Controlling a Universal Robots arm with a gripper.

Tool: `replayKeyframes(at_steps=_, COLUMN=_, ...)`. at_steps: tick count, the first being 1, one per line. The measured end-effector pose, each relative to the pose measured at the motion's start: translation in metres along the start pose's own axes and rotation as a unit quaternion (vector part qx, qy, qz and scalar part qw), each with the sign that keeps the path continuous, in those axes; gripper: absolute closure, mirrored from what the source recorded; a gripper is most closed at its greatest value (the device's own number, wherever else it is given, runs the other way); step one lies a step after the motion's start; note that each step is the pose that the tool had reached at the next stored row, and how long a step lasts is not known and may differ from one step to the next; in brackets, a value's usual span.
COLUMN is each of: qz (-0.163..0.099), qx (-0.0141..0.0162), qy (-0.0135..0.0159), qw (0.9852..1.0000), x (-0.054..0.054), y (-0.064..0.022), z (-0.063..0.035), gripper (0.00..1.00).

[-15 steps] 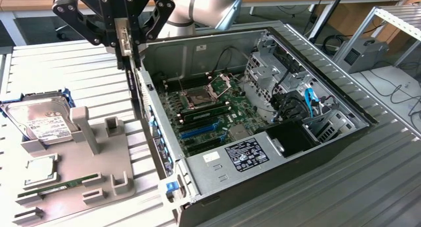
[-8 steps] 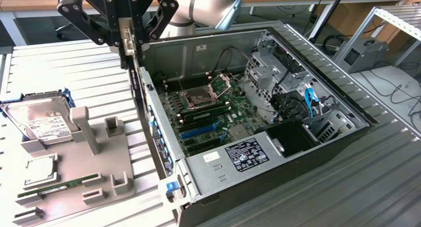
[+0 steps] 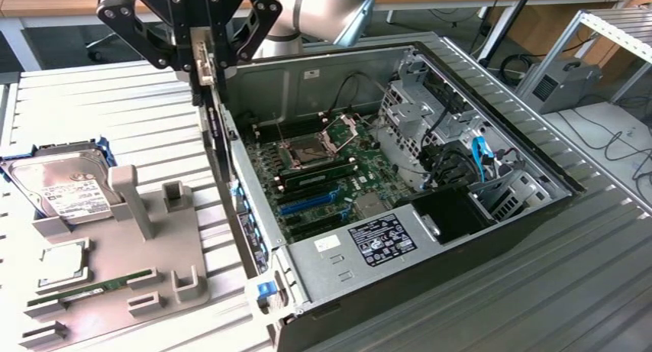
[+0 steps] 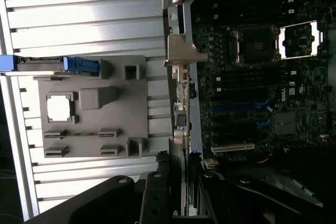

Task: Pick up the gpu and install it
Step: 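Pick up the gpu and move the gpu toward the slot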

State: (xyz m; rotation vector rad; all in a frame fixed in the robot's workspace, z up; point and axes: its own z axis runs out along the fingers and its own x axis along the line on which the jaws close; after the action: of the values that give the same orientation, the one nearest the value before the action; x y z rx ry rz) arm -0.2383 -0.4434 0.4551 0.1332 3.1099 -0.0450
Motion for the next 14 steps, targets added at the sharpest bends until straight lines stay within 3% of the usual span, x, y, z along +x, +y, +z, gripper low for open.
replayKeyframes(at_steps=14, qz=0.0, qx=0.0, qy=0.0, qw=1.0, x=-0.0066, y=0.0006, z=0.0002, gripper=0.74)
